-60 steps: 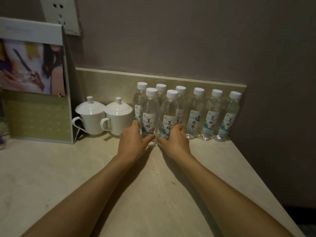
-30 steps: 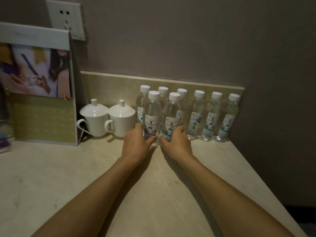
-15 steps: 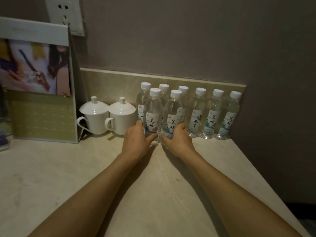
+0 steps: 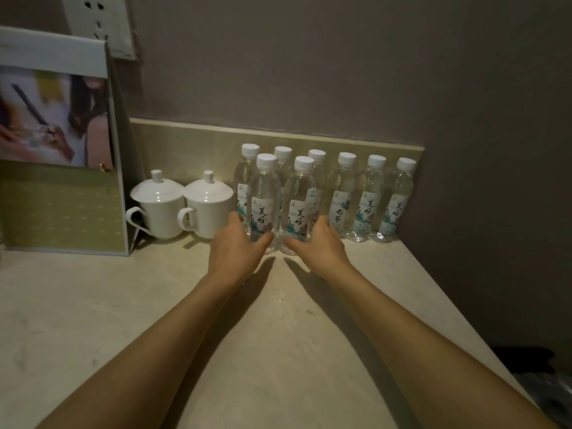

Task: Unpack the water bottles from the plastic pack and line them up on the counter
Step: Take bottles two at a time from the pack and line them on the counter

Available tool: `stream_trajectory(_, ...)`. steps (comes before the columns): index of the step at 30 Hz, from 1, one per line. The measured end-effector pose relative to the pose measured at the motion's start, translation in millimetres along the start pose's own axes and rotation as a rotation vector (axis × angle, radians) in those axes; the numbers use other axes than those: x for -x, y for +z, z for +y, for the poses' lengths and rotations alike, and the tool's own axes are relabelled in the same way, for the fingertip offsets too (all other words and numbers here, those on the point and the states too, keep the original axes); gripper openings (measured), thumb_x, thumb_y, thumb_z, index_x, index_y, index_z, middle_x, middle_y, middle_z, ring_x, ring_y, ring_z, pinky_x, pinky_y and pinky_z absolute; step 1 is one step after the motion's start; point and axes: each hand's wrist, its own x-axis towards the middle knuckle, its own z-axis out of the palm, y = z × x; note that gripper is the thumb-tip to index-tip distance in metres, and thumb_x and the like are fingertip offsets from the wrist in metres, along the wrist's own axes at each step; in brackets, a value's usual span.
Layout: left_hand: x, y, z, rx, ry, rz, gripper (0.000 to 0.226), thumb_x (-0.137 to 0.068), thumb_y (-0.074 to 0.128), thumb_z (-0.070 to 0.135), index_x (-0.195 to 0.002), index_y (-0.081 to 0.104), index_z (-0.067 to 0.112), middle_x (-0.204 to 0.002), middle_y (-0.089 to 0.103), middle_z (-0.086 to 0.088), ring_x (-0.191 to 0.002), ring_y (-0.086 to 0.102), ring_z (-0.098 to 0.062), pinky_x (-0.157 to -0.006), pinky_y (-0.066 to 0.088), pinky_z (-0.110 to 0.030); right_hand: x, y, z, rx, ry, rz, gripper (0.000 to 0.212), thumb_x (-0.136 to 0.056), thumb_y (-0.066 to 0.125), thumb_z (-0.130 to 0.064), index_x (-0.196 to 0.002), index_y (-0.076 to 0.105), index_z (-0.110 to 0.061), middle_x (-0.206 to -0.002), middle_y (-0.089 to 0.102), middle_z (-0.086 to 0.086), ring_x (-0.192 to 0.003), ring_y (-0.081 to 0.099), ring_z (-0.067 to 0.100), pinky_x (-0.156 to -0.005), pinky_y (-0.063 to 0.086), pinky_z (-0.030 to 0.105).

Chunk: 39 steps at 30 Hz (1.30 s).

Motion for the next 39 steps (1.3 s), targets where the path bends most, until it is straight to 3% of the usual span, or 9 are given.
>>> stream_trajectory(3, 8.9, -6.2, 17.7, 0.225, -0.05, 0.075, 0.026, -0.092, 0.064, 0.034, -0.107, 0.05, 0.017, -0.095, 0.064, -0.001, -0.087, 0.065, -0.02, -0.066, 0.053, -0.032, 5.6, -17.7, 0.9, -0.025, -0.037, 0.077, 0.052, -0.086, 0.065, -0.045, -0.119, 0.044, -0.011, -0.116, 0.055, 0.006, -0.102, 0.055, 0.025, -0.08, 0.049, 0.04)
stream_trajectory(6, 24.4, -6.7, 43.0, 0.368, -0.041, 0.071, 0.016, -0.094, 0.06, 0.031, -0.096, 0.057, 0.016, -0.085, 0.063, -0.005, -0.083, 0.064, -0.025, -0.079, 0.057, -0.048, 13.7, -41.6, 0.5, -0.11, -0.096, 0.161, 0.028, -0.089, 0.061, -0.04, -0.098, 0.046, -0.018, -0.088, 0.055, -0.002, -0.081, 0.056, 0.019, -0.061, 0.045, 0.033)
stream_trajectory(10, 47.0, 3.4, 83.1, 0.419, 0.032, -0.002, 0.02, -0.097, 0.054, 0.028, -0.09, 0.062, 0.01, -0.081, 0.063, -0.008, -0.079, 0.062, -0.025, -0.081, 0.055, -0.052, 29.1, -78.2, 12.4, -0.326, -0.169, 0.299, 0.013, -0.086, 0.061, -0.033, -0.083, 0.055, -0.022, -0.071, 0.056, -0.008, -0.067, 0.055, 0.007, -0.059, 0.04, 0.025)
stream_trajectory(14, 69.1, 27.0, 119.2, 0.447, 0.069, -0.028, 0.021, -0.099, 0.053, 0.026, -0.093, 0.064, 0.009, -0.08, 0.063, -0.009, -0.075, 0.058, -0.024, -0.073, 0.054, -0.048, 49.2, -116.7, 42.0, -0.388, -0.184, 0.374, 0.014, -0.085, 0.065, -0.028, -0.076, 0.058, -0.021, -0.062, 0.056, -0.009, -0.056, 0.05, 0.002, -0.056, 0.041, 0.023)
stream_trajectory(17, 94.1, 58.0, 150.1, 0.473, 0.074, -0.06, 0.022, -0.099, 0.052, 0.026, -0.093, 0.064, 0.008, -0.078, 0.062, -0.008, -0.07, 0.059, -0.02, -0.055, 0.046, -0.026, 66.5, -153.6, 76.6, -0.384, -0.181, 0.421, 0.014, -0.085, 0.066, -0.026, -0.075, 0.061, -0.018, -0.062, 0.059, -0.008, -0.058, 0.053, 0.005, -0.06, 0.046, 0.028)
stream_trajectory(19, 115.1, 82.1, 172.8, 0.494, 0.081, -0.083, 0.024, -0.098, 0.053, 0.024, -0.095, 0.064, 0.003, -0.079, 0.063, -0.012, -0.067, 0.058, -0.019, -0.052, 0.042, -0.02, 80.5, -182.5, 103.0, -0.367, -0.178, 0.457, 0.014, -0.085, 0.066, -0.027, -0.074, 0.061, -0.02, -0.062, 0.06, -0.008, -0.059, 0.055, 0.007, -0.061, 0.047, 0.029)
stream_trajectory(24, 170.9, 150.9, 231.7, 0.519, 0.121, -0.146, 0.018, -0.097, 0.05, 0.016, -0.086, 0.064, 0.016, -0.075, 0.064, -0.004, -0.065, 0.06, -0.015, -0.05, 0.046, -0.02, 117.1, -260.0, 179.3, -0.357, -0.16, 0.52, 0.016, -0.086, 0.064, -0.03, -0.072, 0.059, -0.022, -0.063, 0.062, -0.005, -0.061, 0.058, 0.01, -0.059, 0.044, 0.025)
stream_trajectory(30, 232.5, 232.7, 302.9, 0.627, 0.061, -0.254, 0.031, -0.093, 0.042, 0.006, -0.075, 0.061, 0.024, -0.069, 0.06, 0.0, -0.055, 0.055, -0.014, -0.046, 0.039, -0.021, 163.2, -325.2, 281.2, -0.373, -0.056, 0.552, 0.024, -0.089, 0.059, -0.033, -0.068, 0.056, -0.023, -0.064, 0.066, 0.003, -0.058, 0.058, 0.009, -0.053, 0.041, 0.017)
stream_trajectory(39, 296.6, 368.2, 366.3, 0.558, 0.086, -0.522, 0.03, -0.093, 0.041, 0.008, -0.078, 0.062, 0.023, -0.07, 0.063, 0.003, -0.057, 0.059, -0.011, -0.05, 0.042, -0.021, 178.6, -383.2, 404.1, -0.309, 0.132, 0.606, 0.021, -0.087, 0.059, -0.033, -0.068, 0.056, -0.024, -0.061, 0.065, 0.001, -0.063, 0.063, 0.018, -0.062, 0.047, 0.031)
